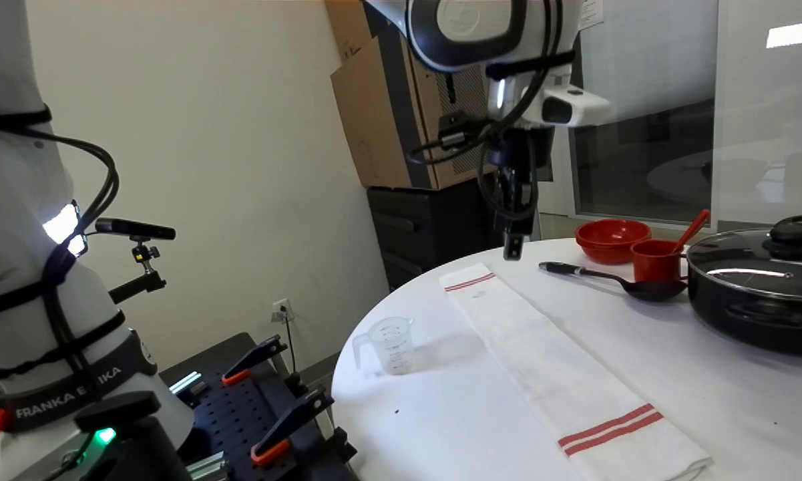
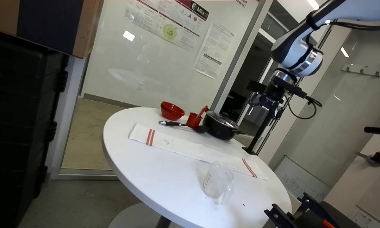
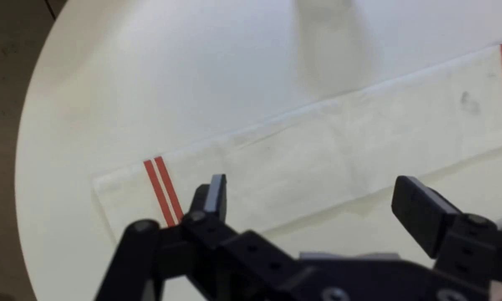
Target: Fold the white towel
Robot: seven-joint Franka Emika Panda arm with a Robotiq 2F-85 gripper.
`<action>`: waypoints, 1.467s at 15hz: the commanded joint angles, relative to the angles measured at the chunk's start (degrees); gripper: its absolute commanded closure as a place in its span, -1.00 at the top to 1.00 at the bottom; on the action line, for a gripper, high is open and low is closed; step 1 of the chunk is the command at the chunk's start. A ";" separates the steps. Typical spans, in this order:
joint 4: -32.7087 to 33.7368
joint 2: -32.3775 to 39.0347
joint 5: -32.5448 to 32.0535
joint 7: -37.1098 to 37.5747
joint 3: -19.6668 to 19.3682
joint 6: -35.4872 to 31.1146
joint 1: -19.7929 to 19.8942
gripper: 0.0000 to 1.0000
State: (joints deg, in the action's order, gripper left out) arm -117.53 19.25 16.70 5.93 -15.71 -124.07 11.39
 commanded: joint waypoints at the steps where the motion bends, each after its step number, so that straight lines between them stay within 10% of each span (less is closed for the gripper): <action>1: 2.76 7.52 -6.82 3.42 0.50 0.69 0.21 1.00; 17: 0.18 12.93 -24.75 9.42 -0.27 -9.23 -4.91 1.00; 22: 3.77 14.94 -23.13 6.41 -0.42 -8.22 -0.99 1.00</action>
State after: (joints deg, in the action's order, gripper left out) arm -116.63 32.76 -6.87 13.90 -15.61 -132.48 7.85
